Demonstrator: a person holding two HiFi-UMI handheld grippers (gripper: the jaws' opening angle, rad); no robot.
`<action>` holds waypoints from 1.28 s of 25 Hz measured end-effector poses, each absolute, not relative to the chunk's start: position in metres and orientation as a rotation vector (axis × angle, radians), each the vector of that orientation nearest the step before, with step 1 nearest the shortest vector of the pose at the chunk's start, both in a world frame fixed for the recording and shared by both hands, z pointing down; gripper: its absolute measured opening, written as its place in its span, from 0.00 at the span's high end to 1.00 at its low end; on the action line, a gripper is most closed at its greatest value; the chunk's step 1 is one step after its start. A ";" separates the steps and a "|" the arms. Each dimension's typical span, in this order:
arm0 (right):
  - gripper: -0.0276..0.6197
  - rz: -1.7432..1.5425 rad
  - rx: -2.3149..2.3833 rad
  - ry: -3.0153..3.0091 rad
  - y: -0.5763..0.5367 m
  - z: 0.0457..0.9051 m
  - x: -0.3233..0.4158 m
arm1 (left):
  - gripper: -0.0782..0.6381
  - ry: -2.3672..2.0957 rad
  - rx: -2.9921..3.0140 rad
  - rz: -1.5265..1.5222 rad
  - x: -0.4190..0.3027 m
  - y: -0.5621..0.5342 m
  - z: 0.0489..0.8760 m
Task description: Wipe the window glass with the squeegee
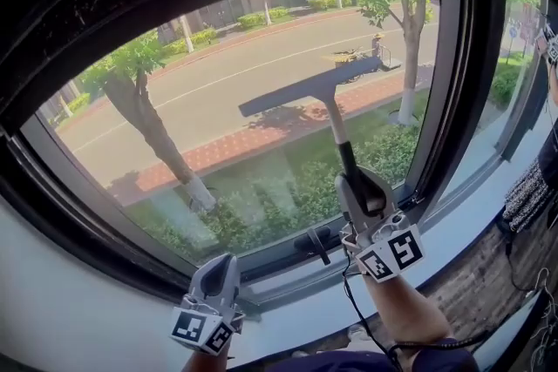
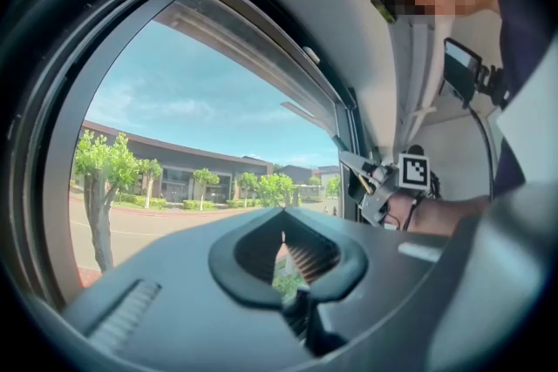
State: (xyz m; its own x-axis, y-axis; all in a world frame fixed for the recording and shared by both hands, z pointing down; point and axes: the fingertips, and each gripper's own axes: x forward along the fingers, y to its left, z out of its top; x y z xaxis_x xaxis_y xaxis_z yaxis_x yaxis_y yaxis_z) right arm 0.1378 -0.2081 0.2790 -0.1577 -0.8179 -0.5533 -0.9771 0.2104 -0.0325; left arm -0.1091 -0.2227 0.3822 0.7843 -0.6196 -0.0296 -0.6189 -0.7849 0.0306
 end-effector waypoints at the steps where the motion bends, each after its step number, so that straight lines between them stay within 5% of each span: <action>1: 0.80 0.458 -1.666 2.035 -0.207 0.283 0.138 | 0.88 -1.018 2.950 -0.048 -0.108 -0.223 0.384; 32: 0.80 0.275 -1.797 2.086 -0.185 0.373 0.134 | 0.88 -0.904 2.921 0.093 -0.099 -0.197 0.413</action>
